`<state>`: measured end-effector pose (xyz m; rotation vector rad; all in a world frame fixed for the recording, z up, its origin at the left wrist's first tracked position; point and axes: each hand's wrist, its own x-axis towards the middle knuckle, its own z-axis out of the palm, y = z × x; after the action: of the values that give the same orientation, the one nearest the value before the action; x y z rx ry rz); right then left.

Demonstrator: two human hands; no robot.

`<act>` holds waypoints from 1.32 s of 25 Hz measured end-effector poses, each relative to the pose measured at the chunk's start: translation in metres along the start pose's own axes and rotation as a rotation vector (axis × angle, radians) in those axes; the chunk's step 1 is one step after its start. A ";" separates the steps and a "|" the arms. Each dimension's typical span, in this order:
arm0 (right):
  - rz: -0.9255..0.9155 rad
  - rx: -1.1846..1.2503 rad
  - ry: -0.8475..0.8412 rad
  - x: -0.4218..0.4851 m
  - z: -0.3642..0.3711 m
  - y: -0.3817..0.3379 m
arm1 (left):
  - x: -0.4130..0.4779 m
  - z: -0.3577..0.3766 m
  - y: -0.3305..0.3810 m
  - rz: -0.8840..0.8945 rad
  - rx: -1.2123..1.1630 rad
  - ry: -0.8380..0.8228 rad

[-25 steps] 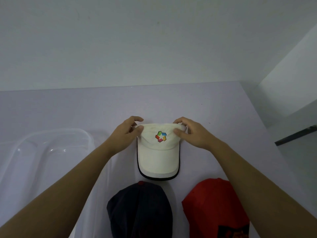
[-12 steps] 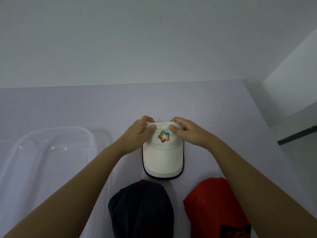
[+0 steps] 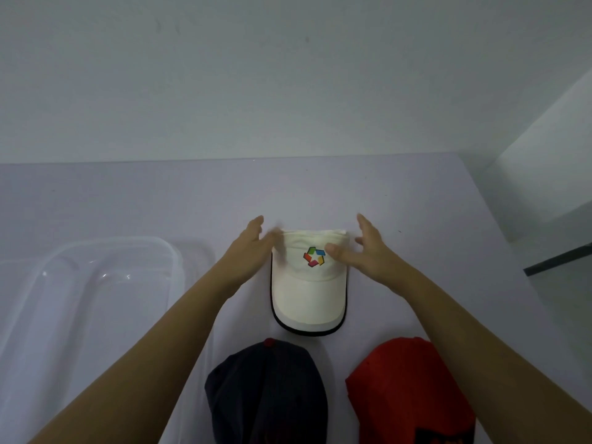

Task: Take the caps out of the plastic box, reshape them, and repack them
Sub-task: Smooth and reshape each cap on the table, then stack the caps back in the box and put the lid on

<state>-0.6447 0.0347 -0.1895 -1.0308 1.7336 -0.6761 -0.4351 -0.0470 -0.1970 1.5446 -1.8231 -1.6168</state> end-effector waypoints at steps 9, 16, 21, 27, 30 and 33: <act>-0.008 0.178 -0.174 0.006 0.017 0.010 | 0.001 0.011 -0.007 -0.034 -0.258 -0.229; -0.213 -0.143 0.186 -0.048 0.012 -0.017 | -0.062 -0.022 0.022 -0.014 0.142 -0.050; -0.152 -0.081 -0.168 -0.128 0.044 -0.017 | -0.143 -0.046 -0.009 -0.103 0.404 -0.271; 0.153 0.007 -0.232 -0.144 0.107 0.003 | -0.177 -0.004 -0.034 -0.273 0.198 -0.128; 0.235 0.212 -0.157 -0.140 0.127 0.021 | -0.178 0.006 -0.040 -0.355 -0.053 -0.053; 0.273 0.306 -0.127 -0.139 0.132 0.030 | -0.181 0.011 -0.046 -0.383 -0.191 -0.018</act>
<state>-0.5086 0.1724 -0.1995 -0.6002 1.5645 -0.6594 -0.3465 0.1138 -0.1611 1.8748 -1.3892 -1.9075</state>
